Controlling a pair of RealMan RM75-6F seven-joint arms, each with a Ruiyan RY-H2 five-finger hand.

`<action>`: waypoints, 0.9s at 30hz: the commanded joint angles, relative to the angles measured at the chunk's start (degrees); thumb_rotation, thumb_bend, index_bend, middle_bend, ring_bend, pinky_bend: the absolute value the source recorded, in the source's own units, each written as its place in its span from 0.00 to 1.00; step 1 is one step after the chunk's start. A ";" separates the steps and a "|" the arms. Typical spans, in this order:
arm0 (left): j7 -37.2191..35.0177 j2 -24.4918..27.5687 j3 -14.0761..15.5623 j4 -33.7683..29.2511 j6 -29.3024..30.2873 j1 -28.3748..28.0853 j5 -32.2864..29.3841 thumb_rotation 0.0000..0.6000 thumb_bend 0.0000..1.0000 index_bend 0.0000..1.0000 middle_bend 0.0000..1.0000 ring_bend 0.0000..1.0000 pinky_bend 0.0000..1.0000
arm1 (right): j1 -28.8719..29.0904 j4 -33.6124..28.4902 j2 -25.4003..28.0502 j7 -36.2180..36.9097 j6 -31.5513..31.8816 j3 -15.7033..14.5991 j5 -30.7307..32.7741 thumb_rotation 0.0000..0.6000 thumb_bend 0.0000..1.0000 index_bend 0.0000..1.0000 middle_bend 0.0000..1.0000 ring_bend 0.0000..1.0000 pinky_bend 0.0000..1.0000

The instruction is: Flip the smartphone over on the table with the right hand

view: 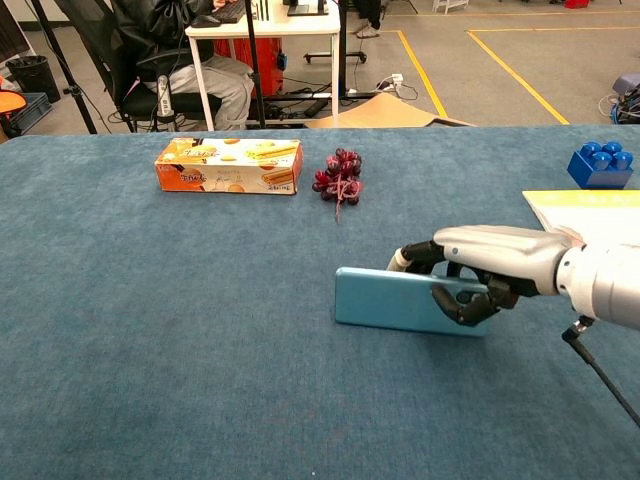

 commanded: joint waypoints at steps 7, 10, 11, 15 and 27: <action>-0.02 -0.10 -0.12 0.27 -0.42 -0.16 -0.55 1.00 0.00 0.00 0.00 0.00 0.00 | 2.96 9.72 -4.18 -4.93 -1.21 3.26 8.25 1.00 0.68 0.24 0.31 0.24 0.37; -0.40 0.00 -0.17 0.34 -0.58 -0.18 -0.77 1.00 0.00 0.00 0.00 0.00 0.00 | 2.60 10.78 -4.76 -5.49 1.61 2.92 5.87 1.00 0.68 0.24 0.31 0.24 0.37; -0.58 0.06 -0.18 0.36 -0.59 -0.17 -0.79 1.00 0.00 0.00 0.00 0.00 0.00 | 2.27 10.91 -4.80 -5.26 3.30 2.77 4.20 1.00 0.68 0.24 0.31 0.24 0.37; -1.33 0.42 -0.05 0.27 -0.26 0.01 -0.30 1.00 0.00 0.00 0.00 0.00 0.00 | 0.59 10.05 -3.37 -2.24 10.60 1.94 -3.66 1.00 0.68 0.24 0.30 0.24 0.37; -5.20 1.40 0.93 0.43 1.29 0.65 3.21 1.00 0.00 0.00 0.00 0.00 0.00 | -9.53 3.88 9.09 5.46 33.28 -2.63 -18.94 1.00 0.03 0.11 0.09 0.03 0.08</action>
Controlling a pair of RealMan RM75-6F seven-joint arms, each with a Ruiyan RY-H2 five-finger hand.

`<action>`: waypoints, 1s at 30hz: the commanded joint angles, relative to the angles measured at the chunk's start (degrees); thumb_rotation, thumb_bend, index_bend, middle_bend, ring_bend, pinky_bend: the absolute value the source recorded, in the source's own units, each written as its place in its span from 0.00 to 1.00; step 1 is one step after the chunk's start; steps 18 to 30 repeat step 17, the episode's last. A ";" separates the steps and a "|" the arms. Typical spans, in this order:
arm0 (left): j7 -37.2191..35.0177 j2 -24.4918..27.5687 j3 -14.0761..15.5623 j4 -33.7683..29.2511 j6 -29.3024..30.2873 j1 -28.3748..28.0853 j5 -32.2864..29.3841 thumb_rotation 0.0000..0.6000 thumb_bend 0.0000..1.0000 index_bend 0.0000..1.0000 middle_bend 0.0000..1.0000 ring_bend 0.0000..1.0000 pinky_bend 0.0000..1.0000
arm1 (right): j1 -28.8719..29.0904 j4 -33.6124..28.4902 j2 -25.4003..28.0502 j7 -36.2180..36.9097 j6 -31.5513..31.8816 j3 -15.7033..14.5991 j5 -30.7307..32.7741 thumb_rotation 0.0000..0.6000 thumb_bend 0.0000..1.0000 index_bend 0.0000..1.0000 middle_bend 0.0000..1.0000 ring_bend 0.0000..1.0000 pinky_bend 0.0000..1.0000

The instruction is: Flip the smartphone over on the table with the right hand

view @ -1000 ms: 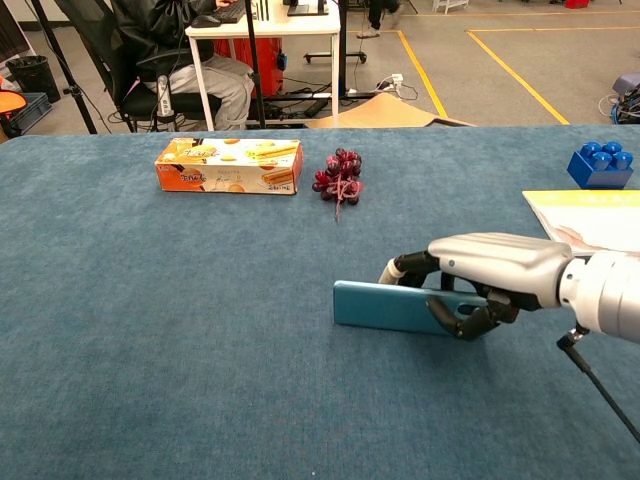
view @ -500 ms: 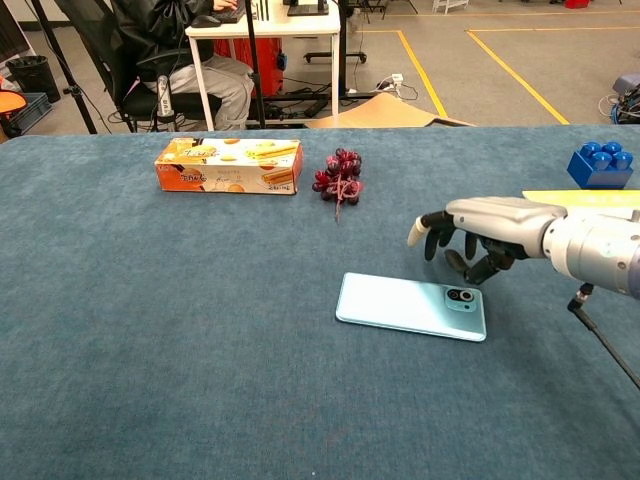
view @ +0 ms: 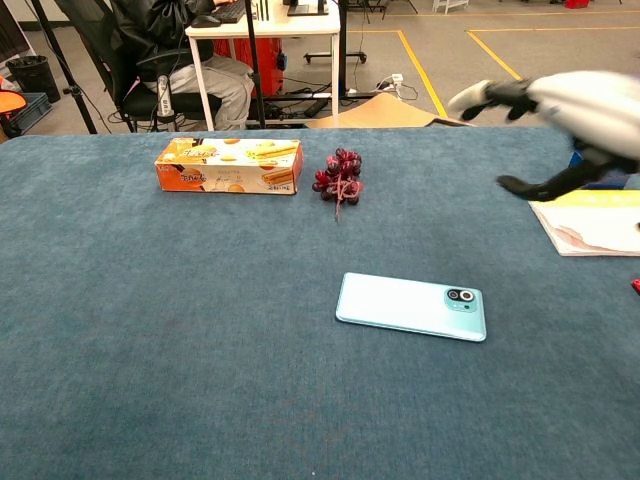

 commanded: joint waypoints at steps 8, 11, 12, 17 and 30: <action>-1.30 -0.13 0.22 0.58 4.92 1.79 3.11 1.00 0.00 0.00 0.00 0.00 0.00 | -13.24 -9.39 12.33 5.58 12.52 -6.14 -2.11 1.00 0.00 0.01 0.00 0.00 0.00; -1.68 -0.32 0.41 0.87 5.95 2.16 4.12 1.00 0.00 0.00 0.00 0.00 0.00 | -16.19 -11.12 14.38 5.73 14.09 -6.72 -0.42 1.00 0.00 0.00 0.00 0.00 0.00; -1.87 -0.29 0.49 0.88 6.07 2.22 4.32 1.00 0.00 0.00 0.00 0.00 0.00 | -16.91 -11.20 14.53 6.03 14.77 -6.61 -0.18 1.00 0.00 0.00 0.00 0.00 0.00; -2.58 -0.01 0.72 0.87 6.29 2.42 4.78 1.00 0.00 0.00 0.00 0.00 0.00 | -19.26 -9.31 14.87 7.12 15.93 -6.30 1.01 1.00 0.00 0.00 0.00 0.00 0.00; -2.58 -0.01 0.72 0.87 6.29 2.42 4.78 1.00 0.00 0.00 0.00 0.00 0.00 | -19.26 -9.31 14.87 7.12 15.93 -6.30 1.01 1.00 0.00 0.00 0.00 0.00 0.00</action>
